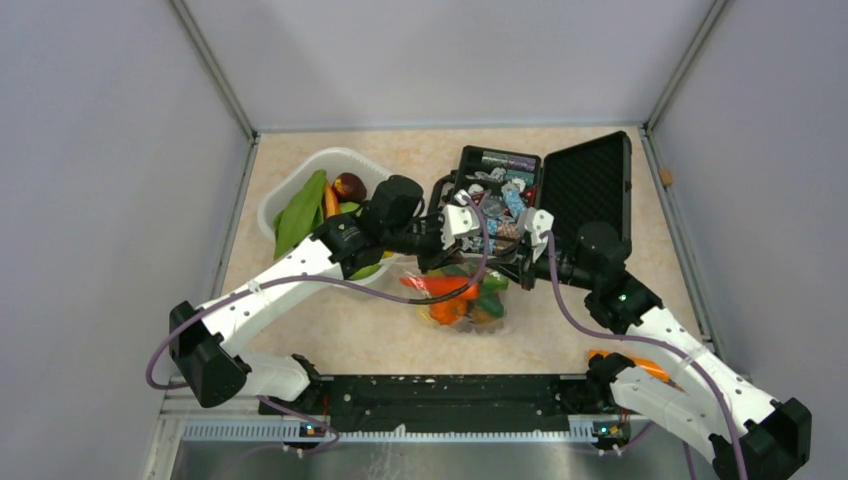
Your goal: Place the food in the zip-top bag and seal the zipper
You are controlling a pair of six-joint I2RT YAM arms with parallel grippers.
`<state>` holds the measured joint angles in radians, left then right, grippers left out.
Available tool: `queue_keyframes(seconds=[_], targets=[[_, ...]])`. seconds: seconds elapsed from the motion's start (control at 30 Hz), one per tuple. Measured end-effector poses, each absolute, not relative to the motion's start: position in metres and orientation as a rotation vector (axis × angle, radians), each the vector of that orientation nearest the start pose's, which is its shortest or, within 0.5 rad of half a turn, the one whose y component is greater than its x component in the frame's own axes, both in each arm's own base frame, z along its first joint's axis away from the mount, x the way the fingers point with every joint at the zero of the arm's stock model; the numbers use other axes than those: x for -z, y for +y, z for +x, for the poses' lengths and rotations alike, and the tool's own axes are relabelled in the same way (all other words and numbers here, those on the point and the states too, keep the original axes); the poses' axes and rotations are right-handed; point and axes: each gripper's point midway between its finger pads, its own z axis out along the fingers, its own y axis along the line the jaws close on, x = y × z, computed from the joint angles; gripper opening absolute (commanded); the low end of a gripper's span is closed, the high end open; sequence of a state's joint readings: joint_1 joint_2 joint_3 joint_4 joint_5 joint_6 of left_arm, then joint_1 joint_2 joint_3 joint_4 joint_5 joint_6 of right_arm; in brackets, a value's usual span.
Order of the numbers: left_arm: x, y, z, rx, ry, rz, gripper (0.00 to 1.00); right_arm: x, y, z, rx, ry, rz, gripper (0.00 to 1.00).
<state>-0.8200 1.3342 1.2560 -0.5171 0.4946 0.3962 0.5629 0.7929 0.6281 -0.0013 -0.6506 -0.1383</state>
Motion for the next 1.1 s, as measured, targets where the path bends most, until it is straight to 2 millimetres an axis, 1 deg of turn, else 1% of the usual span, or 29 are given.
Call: queue_keyframes(seconds=[0.03,0.1,0.2,0.33,0.37,0.43,0.77,1.0,1.1], targets=[[-0.247,-0.326,0.21,0.774,1.615,1.475,0.32,-0.244,0.243,0.194,-0.869,1.443,-1.047,0.0],[-0.247,-0.325,0.21,0.771,1.615,1.474,0.32,-0.244,0.242,0.194,-0.869,1.443,-1.047,0.0],[-0.247,-0.325,0.21,0.771,1.617,1.473,0.27,-0.244,0.242,0.194,-0.869,1.444,-1.046,0.0],[-0.247,-0.325,0.21,0.773,1.616,1.473,0.14,-0.244,0.242,0.194,-0.869,1.442,-1.046,0.0],[-0.247,-0.326,0.21,0.776,1.613,1.475,0.07,-0.244,0.242,0.194,-0.868,1.442,-1.045,0.0],[-0.247,-0.326,0.209,0.783,1.614,1.476,0.0,-0.243,0.241,0.193,-0.867,1.439,-1.045,0.0],[-0.248,-0.322,0.207,0.777,1.6,1.487,0.0,-0.244,0.238,0.195,-0.842,1.444,-1.027,0.0],[-0.246,-0.298,0.212,0.744,1.624,1.441,0.0,-0.247,0.236,0.195,-0.824,1.43,-1.025,0.0],[-0.245,-0.292,0.213,0.738,1.635,1.429,0.0,-0.247,0.236,0.194,-0.826,1.433,-1.026,0.0]])
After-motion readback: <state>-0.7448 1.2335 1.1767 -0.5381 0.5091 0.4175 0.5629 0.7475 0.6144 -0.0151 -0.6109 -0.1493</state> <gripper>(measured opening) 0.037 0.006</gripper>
